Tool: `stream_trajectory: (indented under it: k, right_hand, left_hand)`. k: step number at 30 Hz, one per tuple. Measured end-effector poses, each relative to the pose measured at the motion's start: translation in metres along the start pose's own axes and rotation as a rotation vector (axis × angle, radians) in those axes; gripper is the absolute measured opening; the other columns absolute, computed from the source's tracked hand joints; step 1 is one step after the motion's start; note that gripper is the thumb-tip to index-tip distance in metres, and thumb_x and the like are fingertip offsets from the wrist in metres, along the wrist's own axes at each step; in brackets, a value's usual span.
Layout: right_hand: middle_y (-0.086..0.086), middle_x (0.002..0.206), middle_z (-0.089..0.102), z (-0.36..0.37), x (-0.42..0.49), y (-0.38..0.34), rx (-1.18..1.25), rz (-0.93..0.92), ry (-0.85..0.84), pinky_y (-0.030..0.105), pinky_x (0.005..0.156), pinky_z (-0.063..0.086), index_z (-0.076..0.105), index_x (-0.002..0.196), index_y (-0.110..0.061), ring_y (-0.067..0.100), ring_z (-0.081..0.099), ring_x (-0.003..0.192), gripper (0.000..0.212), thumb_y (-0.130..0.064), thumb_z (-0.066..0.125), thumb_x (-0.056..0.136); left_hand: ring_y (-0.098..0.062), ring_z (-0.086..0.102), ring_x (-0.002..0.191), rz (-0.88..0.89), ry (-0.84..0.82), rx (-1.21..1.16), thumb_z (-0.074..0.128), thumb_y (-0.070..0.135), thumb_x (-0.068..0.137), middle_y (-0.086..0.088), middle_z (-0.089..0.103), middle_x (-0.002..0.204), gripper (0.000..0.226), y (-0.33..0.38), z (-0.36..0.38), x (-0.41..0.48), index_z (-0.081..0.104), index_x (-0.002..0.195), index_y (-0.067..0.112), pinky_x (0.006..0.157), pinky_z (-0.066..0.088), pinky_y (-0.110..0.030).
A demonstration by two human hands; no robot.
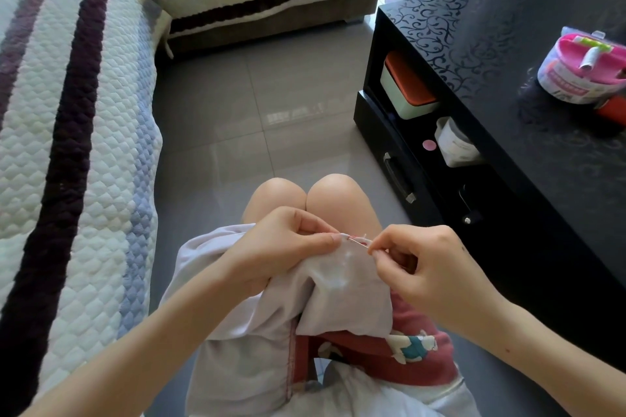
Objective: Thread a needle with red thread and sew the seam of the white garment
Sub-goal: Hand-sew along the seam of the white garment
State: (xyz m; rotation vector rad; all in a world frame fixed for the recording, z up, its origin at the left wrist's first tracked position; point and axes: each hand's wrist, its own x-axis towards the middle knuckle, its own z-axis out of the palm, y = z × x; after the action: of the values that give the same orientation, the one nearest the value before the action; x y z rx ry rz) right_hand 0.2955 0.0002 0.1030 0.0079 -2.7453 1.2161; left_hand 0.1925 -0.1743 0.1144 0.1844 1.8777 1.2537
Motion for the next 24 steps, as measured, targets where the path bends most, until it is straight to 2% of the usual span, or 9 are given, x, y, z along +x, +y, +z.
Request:
stream_trajectory:
  k: [4,8,14,16,20,24]
  right_hand:
    - [0.000,0.045,0.044,0.0014,0.0018,-0.0009,-0.005,0.015,-0.013,0.033,0.043,0.036,0.067,0.069,-0.014,0.020,0.040,0.042,0.013,-0.017,0.057,0.077]
    - [-0.002,0.045,0.045,0.0012,0.0021,-0.0019,-0.009,0.012,-0.017,0.031,0.042,0.036,0.067,0.069,-0.013,0.019,0.042,0.042,0.013,-0.016,0.058,0.077]
    - [0.000,0.045,0.046,0.0016,0.0038,-0.0016,-0.041,0.019,-0.024,0.034,0.043,0.038,0.067,0.070,-0.014,0.020,0.042,0.043,0.013,-0.018,0.057,0.077]
    - [-0.002,0.045,0.045,0.0018,0.0048,-0.0022,-0.049,0.019,-0.024,0.030,0.043,0.037,0.066,0.069,-0.014,0.019,0.042,0.043,0.012,-0.017,0.057,0.076]
    - [-0.012,0.044,0.039,0.0034,0.0073,-0.0036,-0.072,0.026,-0.038,0.015,0.045,0.030,0.065,0.067,-0.013,0.011,0.040,0.043,0.014,-0.018,0.055,0.076]
    - [-0.015,0.042,0.033,0.0072,0.0101,-0.0049,-0.080,0.035,-0.048,0.014,0.045,0.029,0.061,0.063,-0.013,0.008,0.039,0.043,0.015,-0.019,0.054,0.076]
  left_hand:
    - [-0.009,0.066,0.076,0.003,0.002,-0.003,0.067,0.018,0.088,-0.008,0.076,0.086,0.015,-0.0004,-0.0003,0.0007,0.076,0.089,0.006,0.077,0.054,-0.029]
    - [-0.009,0.066,0.076,0.006,0.002,-0.018,0.067,0.017,0.088,-0.007,0.076,0.084,0.015,-0.0013,-0.0017,0.0016,0.076,0.089,0.004,0.077,0.054,-0.029]
    - [-0.004,0.067,0.071,0.020,-0.023,-0.041,0.067,0.015,0.088,0.000,0.075,0.077,0.014,-0.0012,-0.0020,0.0011,0.075,0.089,0.004,0.067,0.052,-0.019]
    - [-0.006,0.067,0.073,0.031,-0.030,-0.033,0.067,0.015,0.088,-0.002,0.076,0.080,0.013,-0.0018,-0.0028,0.0012,0.075,0.089,0.005,0.070,0.054,-0.021]
    - [-0.007,0.067,0.076,0.088,-0.024,0.032,0.068,0.014,0.088,-0.005,0.076,0.084,0.010,-0.0028,-0.0035,0.0004,0.077,0.088,0.009,0.075,0.053,-0.026]
    - [-0.003,0.065,0.074,0.167,-0.009,0.114,0.069,0.013,0.087,-0.003,0.076,0.082,0.009,-0.0030,-0.0016,0.0001,0.077,0.087,0.008,0.072,0.052,-0.022]
